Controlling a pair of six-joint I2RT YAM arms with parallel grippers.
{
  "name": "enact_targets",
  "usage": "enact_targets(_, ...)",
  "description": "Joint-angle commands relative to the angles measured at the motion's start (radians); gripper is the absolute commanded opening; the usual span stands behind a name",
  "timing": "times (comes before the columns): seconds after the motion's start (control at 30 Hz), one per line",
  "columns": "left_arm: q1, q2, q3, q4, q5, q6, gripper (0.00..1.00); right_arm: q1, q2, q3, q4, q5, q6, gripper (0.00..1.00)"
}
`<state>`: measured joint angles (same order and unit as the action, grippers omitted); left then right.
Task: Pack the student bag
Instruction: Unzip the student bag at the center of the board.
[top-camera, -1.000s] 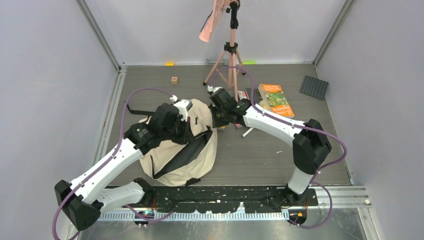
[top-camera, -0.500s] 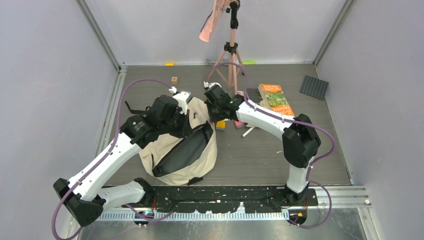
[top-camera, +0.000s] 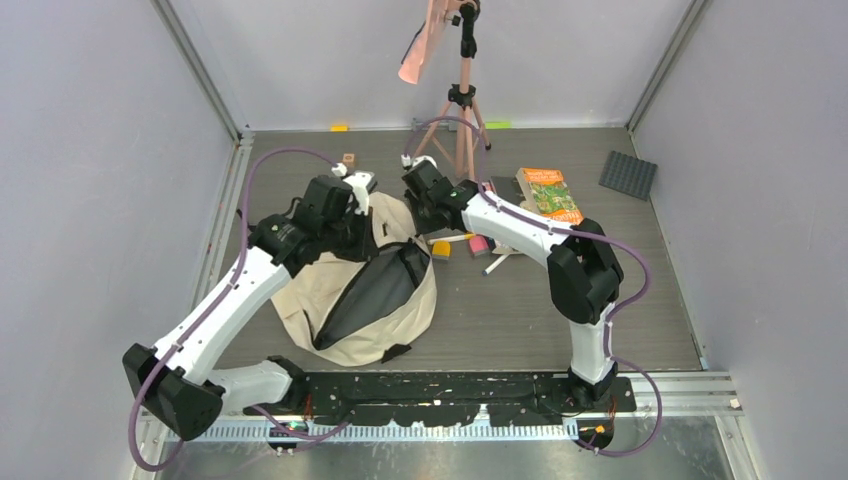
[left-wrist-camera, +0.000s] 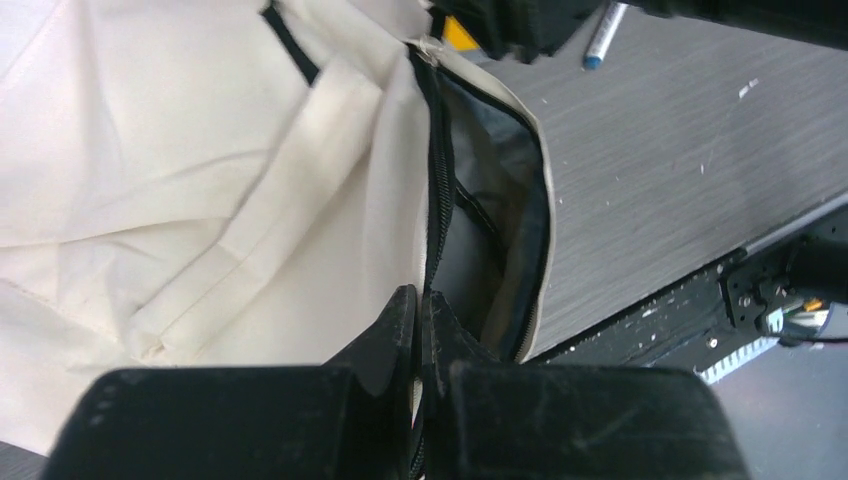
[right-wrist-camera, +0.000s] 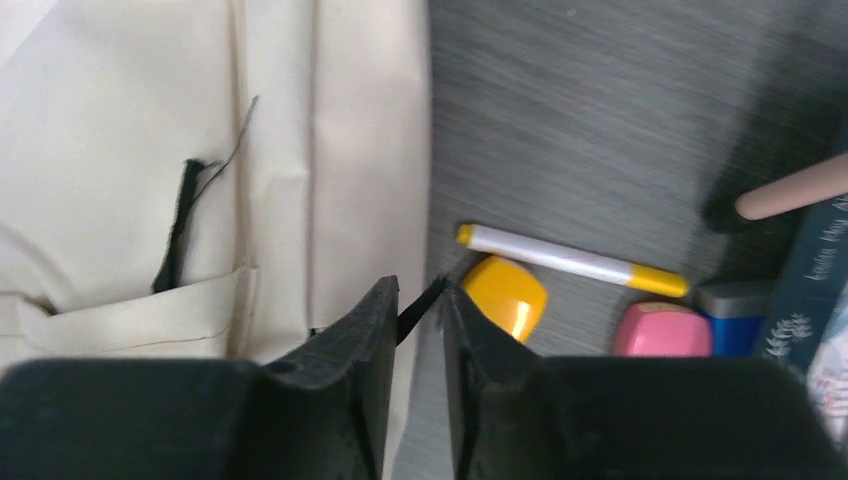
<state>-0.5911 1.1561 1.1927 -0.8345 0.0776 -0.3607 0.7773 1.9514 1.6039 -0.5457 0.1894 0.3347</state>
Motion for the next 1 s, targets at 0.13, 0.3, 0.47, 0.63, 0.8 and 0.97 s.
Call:
enact_targets(0.13, 0.215, 0.134, 0.071, 0.106, 0.163, 0.065, 0.0, -0.035, -0.166, -0.027, -0.028, 0.126, 0.001, 0.63)
enact_targets(0.3, 0.333, 0.276, 0.096, 0.175, 0.236, 0.145, 0.0, -0.035, -0.271, -0.127, -0.06, 0.122, 0.055, 0.75)
enact_targets(0.47, 0.385, 0.439, 0.143, 0.232, 0.267, 0.212, 0.0, -0.034, -0.361, -0.242, -0.063, 0.091, 0.106, 0.76)
enact_targets(0.63, 0.436, 0.598, 0.177, 0.218, 0.33, 0.238, 0.1, -0.024, -0.382, -0.283, -0.061, 0.076, 0.131, 0.76)
enact_targets(0.8, 0.459, 0.6, 0.155, 0.213, 0.372, 0.239, 0.39, -0.019, -0.38, -0.279, -0.071, 0.092, 0.124, 0.76)
enact_targets(0.97, 0.467, 0.541, 0.099, 0.18, 0.414, 0.211, 0.66, -0.018, -0.367, -0.276, -0.074, 0.091, 0.114, 0.76)
